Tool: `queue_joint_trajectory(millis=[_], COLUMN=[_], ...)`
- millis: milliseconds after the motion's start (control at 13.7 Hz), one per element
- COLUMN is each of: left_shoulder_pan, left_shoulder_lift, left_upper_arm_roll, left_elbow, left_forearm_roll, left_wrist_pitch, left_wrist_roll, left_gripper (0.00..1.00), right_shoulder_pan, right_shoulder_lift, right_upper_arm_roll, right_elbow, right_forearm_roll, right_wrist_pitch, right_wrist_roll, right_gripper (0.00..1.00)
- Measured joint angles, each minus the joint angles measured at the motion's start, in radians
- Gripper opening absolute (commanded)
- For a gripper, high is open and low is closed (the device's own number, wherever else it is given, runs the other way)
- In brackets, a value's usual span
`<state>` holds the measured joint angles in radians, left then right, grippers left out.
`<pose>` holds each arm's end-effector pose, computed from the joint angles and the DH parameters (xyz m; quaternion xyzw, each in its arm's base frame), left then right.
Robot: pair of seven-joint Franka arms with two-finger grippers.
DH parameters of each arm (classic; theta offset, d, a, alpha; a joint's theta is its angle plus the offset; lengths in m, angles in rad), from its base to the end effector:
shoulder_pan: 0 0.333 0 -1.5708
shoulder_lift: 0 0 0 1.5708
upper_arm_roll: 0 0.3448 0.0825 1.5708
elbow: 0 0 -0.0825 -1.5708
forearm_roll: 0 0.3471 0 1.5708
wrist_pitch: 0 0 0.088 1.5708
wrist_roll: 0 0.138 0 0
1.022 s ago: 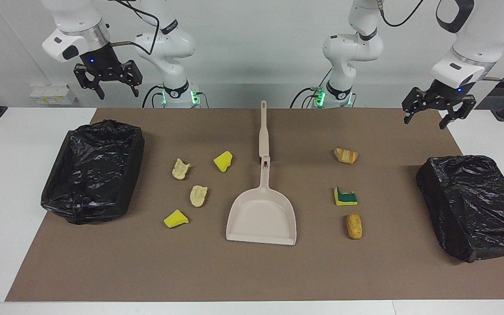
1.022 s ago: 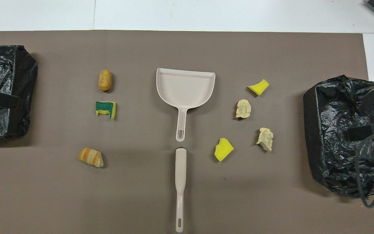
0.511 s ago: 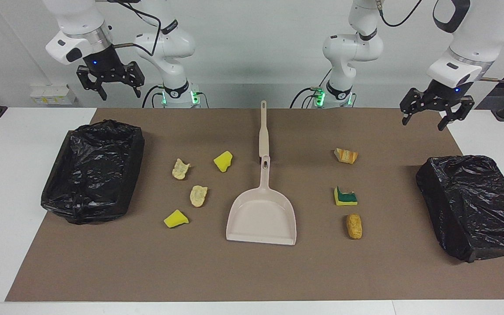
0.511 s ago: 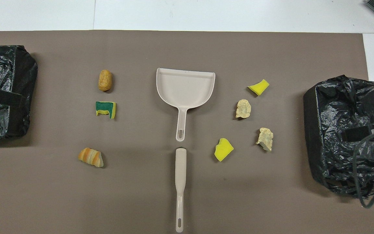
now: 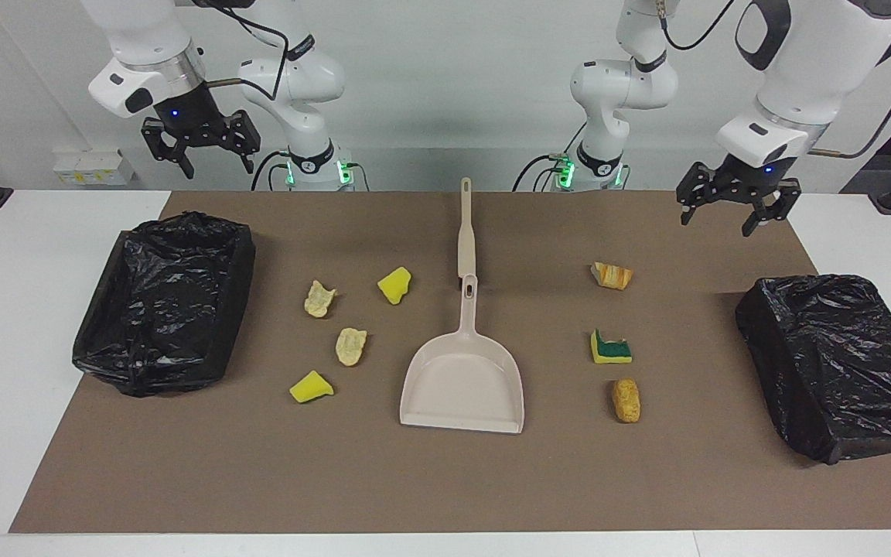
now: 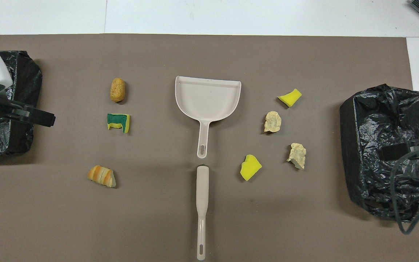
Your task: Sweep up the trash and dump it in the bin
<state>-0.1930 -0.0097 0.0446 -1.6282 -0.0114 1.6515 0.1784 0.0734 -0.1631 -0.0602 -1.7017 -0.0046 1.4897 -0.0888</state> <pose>0.5164 -0.0786 0.6094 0.9866 -0.1623 0.0166 0.0057 0.4509 0.0027 0.6380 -0.9984 -0.0514 0.0245 0.0035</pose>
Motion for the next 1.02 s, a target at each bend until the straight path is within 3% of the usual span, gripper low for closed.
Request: queue_joint_trajectory(millis=[657,1022], left_shoulder_pan=[-0.332,-0.492], left_shoulder_lift=[-0.068,-0.157], left_upper_arm_roll=[-0.010,-0.011], left_elbow=[-0.203,-0.306], left_forearm_roll=[-0.001,-0.003], left_wrist_pitch=[0.102,0.104], left_wrist_roll=[-0.332,-0.459], left_gripper=[1.00,1.00], right_shoulder_pan=[0.003,0.156], right_shoulder_lift=[-0.023,0.077], right_upper_arm_roll=[0.000,0.004], right_elbow=[-0.075,-0.107], right_forearm_roll=[0.003,0.043], right_wrist_pitch=[0.043,0.220], right_wrist_roll=[0.009,0.295], right_gripper=[1.00,1.00])
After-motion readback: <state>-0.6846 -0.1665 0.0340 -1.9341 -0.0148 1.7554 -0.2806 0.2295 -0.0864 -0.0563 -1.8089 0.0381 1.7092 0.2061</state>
